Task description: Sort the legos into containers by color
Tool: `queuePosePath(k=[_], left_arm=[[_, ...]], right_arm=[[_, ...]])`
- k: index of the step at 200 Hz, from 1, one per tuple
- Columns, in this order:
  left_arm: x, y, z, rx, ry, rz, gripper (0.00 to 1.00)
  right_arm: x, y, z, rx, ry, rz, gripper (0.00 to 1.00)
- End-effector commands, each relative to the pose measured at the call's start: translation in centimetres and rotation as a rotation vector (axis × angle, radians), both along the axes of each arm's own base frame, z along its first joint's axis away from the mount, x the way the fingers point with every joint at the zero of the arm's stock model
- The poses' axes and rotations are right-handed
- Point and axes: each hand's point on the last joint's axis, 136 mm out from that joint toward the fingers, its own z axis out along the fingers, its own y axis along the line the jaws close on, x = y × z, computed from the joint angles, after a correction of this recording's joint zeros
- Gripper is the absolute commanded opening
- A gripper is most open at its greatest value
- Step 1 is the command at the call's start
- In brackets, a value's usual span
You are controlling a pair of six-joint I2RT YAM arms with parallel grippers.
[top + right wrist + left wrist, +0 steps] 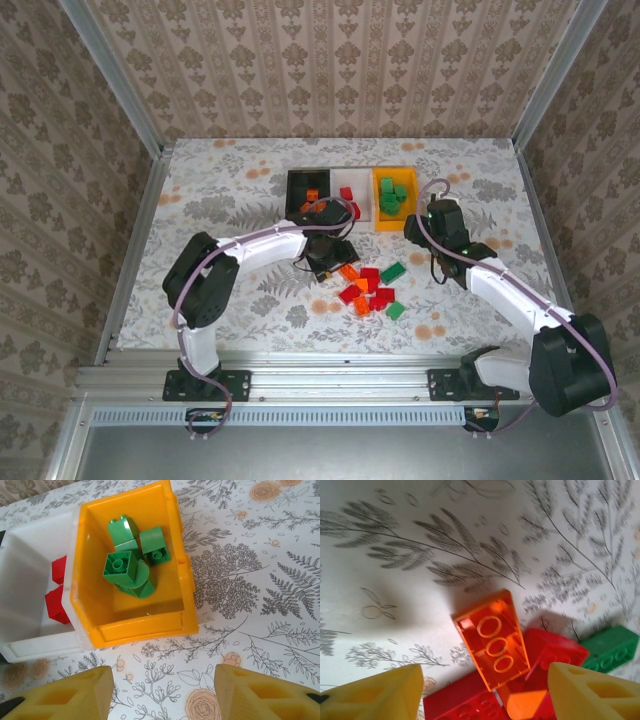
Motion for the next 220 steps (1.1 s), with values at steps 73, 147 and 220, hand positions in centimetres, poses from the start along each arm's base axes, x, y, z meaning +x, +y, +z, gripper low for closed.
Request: queuePosePath(k=[73, 147, 220], left_arm=[[1.1, -0.4, -1.7, 0.136, 0.059, 0.125, 0.65], [0.9, -0.4, -3.8, 0.164, 0.098, 0.135, 0.53], [2.2, 0.5, -3.8, 0.155, 0.042, 0.172, 0.34]], right_arm=[[0.6, -1.0, -0.9, 0.001, -0.028, -0.062, 0.56], [0.9, -1.1, -1.5, 0.014, -0.027, -0.072, 0.55], [0.8, -1.6, -1.8, 0.015, -0.059, -0.100, 0.52]])
